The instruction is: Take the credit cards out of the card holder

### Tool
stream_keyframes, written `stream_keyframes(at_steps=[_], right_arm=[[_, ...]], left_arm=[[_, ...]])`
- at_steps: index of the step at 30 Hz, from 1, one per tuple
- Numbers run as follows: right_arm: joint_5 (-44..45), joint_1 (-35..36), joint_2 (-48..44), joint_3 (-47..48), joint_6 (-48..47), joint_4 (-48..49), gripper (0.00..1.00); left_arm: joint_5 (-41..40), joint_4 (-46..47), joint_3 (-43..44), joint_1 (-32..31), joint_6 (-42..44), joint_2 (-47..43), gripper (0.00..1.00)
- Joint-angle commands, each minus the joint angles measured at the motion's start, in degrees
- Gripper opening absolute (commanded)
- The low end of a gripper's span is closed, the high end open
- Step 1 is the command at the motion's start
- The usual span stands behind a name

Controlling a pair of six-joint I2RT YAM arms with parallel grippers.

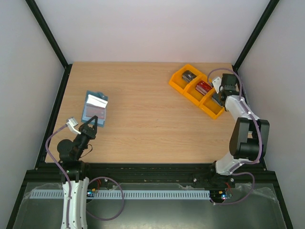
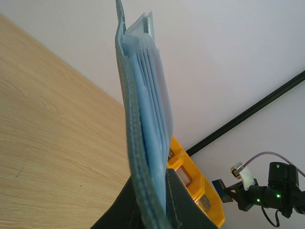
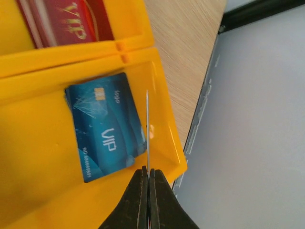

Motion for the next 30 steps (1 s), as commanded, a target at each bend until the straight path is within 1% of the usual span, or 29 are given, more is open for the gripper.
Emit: stream_keyframes(at_steps=[1, 5, 12, 15, 20, 25, 26, 28, 29, 30], right_arm=[[1.2, 1.9, 0.8, -0.8, -5.9, 0.7, 0.02], [3.5, 1.9, 3.4, -0.5, -8.9, 2.3, 0.02], [5.5, 1.9, 7.6, 1.1, -10.9, 4.4, 0.02], [5.9, 1.9, 8.8, 0.0, -12.7, 8.3, 0.02], [9.9, 1.9, 11.9, 0.9, -14.8, 10.2, 0.01], [9.1, 1.9, 13.0, 1.2, -15.4, 11.0, 0.02], [9.4, 1.9, 13.1, 0.9, -15.5, 12.0, 0.05], [10.2, 1.9, 13.0, 0.2, -15.8, 14.1, 0.14], [10.4, 1.9, 12.9, 0.3, -15.7, 14.3, 0.22], [10.4, 1.9, 12.6, 0.4, -15.3, 13.8, 0.35]], left_arm=[[-0.6, 1.5, -0.3, 0.7, -0.6, -1.1, 0.02], [-0.4, 1.6, -0.4, 1.0, -0.6, -1.1, 0.02], [-0.3, 1.9, -0.7, 1.0, -0.9, -1.1, 0.02], [0.2, 2.3, -0.8, 1.0, -1.2, -1.1, 0.02], [0.2, 2.4, -0.9, 1.0, -1.2, -1.1, 0.02], [0.2, 2.8, -0.9, 1.0, -1.1, -1.2, 0.02], [0.2, 2.8, -0.9, 1.0, -1.1, -1.2, 0.02], [0.2, 2.8, -1.0, 1.0, -1.1, -1.2, 0.02], [0.2, 2.9, -1.0, 1.0, -1.1, -1.2, 0.02], [0.2, 2.9, -1.0, 1.0, -1.2, -1.2, 0.02]])
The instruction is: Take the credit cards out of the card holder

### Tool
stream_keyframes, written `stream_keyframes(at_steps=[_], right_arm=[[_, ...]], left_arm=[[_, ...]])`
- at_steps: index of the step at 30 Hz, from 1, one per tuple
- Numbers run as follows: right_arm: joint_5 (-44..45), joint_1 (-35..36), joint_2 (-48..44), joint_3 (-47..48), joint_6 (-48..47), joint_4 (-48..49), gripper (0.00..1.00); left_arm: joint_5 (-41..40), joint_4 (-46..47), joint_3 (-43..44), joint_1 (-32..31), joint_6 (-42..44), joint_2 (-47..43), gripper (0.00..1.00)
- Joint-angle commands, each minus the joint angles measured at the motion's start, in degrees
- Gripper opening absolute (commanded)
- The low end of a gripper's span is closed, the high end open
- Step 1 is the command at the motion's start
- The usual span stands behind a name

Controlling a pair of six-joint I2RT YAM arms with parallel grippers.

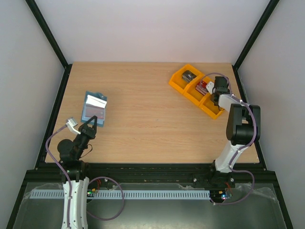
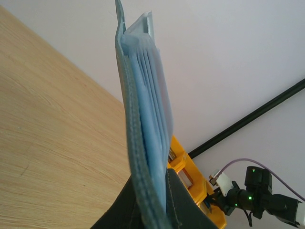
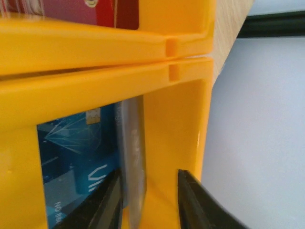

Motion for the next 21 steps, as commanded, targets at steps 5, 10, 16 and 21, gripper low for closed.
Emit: stream_keyframes(at_steps=[5, 10, 16, 21], right_arm=[[-1.2, -0.2, -4.4, -2.3, 1.7, 3.3, 0.64], [-2.1, -0.2, -7.1, -3.4, 2.8, 2.9, 0.73], [-2.5, -0.7, -8.1, -1.7, 4.7, 2.8, 0.82], [-6.3, -0.7, -12.9, 3.9, 38.3, 3.4, 0.82]], left_arm=[[0.5, 3.0, -0.5, 0.4, -0.4, -1.2, 0.02], [1.0, 3.1, -0.4, 0.4, -0.5, -1.2, 0.02], [2.1, 3.6, -0.3, 0.3, -0.6, -1.2, 0.02], [1.5, 3.4, -0.4, 0.4, -0.4, -1.2, 0.02]])
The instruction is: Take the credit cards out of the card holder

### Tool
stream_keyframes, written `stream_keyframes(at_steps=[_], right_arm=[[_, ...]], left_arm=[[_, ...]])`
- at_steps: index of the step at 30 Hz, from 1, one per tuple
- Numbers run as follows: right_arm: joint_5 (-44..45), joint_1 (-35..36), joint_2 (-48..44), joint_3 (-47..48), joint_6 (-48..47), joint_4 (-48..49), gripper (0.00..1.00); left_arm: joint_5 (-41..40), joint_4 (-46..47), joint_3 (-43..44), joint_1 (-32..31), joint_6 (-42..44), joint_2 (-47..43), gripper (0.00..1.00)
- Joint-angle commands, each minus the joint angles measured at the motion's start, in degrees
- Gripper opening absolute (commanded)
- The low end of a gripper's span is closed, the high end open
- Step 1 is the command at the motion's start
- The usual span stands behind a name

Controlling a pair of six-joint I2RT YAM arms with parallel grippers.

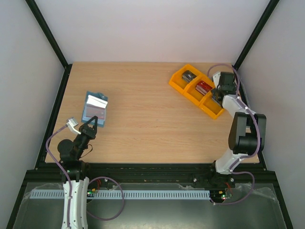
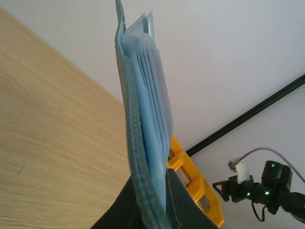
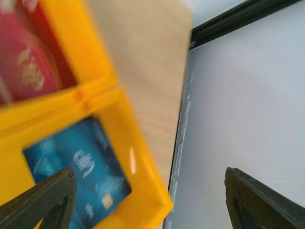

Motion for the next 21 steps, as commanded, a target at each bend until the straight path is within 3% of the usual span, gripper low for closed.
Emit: stream_keyframes(at_steps=[1, 5, 9, 15, 21], right_arm=[[-2.0, -0.3, -6.4, 6.1, 33.3, 0.8, 0.82], [-4.3, -0.3, -8.5, 4.7, 56.4, -2.6, 0.76], [-4.4, -0.3, -6.8, 6.0, 68.9, -10.4, 0.67], [-7.5, -0.4, -2.7, 6.7, 73.5, -16.5, 0.54], [-10.8, -0.3, 2.0, 7.4, 75.0, -21.4, 0.26]], left_arm=[[0.6, 2.8, 0.0, 0.4, -0.1, -1.2, 0.02], [0.3, 2.6, 0.0, 0.7, -0.1, -1.1, 0.02], [0.5, 2.5, 0.0, 0.7, 0.0, -1.2, 0.02], [0.2, 2.4, 0.2, 0.8, 0.2, -1.2, 0.02], [0.6, 2.3, 0.6, 1.1, 0.6, -1.2, 0.02]])
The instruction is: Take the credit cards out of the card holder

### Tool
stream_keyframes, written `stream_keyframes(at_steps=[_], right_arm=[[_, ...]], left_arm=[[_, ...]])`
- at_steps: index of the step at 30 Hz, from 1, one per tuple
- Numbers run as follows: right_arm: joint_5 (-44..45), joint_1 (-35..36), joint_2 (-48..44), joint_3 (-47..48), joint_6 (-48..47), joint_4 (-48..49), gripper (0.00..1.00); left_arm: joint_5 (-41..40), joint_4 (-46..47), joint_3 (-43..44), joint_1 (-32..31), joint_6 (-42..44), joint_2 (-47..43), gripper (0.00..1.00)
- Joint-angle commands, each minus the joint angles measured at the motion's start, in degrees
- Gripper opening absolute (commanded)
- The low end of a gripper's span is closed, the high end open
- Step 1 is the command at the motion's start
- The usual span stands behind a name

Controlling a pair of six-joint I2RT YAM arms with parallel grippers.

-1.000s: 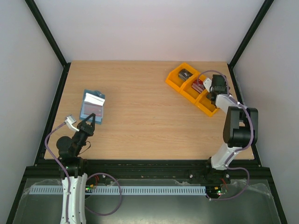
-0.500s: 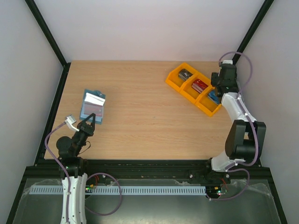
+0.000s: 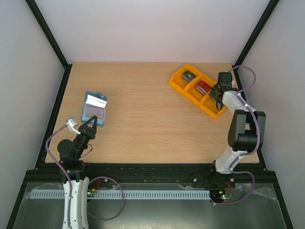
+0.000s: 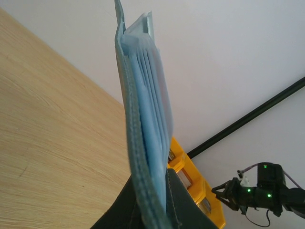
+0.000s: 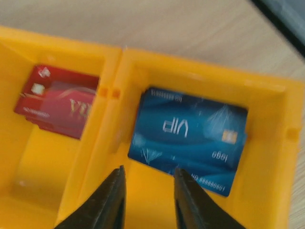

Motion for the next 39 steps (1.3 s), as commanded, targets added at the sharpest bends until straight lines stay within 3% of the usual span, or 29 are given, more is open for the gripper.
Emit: stream_keyframes(at_steps=[1, 4, 10, 23, 30, 39], right_arm=[[-2.7, -0.3, 1.9, 0.4, 4.3, -5.0, 0.23], [-3.2, -0.3, 3.3, 0.2, 4.9, -5.1, 0.13], [-2.5, -1.7, 7.1, 0.5, 5.8, -4.8, 0.07], [2.0, -3.1, 14.3, 4.8, 7.5, -3.2, 0.06], [7.5, -3.2, 18.3, 11.8, 7.6, -4.9, 0.06], [8.7, -3.2, 15.2, 13.2, 4.6, -7.7, 0.07]], left_arm=[[0.6, 2.1, 0.6, 0.4, 0.8, -1.2, 0.02], [0.1, 1.8, 0.6, 0.6, 0.7, -1.2, 0.02], [1.5, 1.6, 1.3, 0.5, 1.5, -1.2, 0.02], [1.0, 1.5, 1.1, 0.5, 1.2, -1.2, 0.02], [1.1, 1.6, 1.1, 0.5, 1.4, -1.2, 0.02], [1.6, 2.4, 1.2, 0.5, 1.6, -1.2, 0.02]])
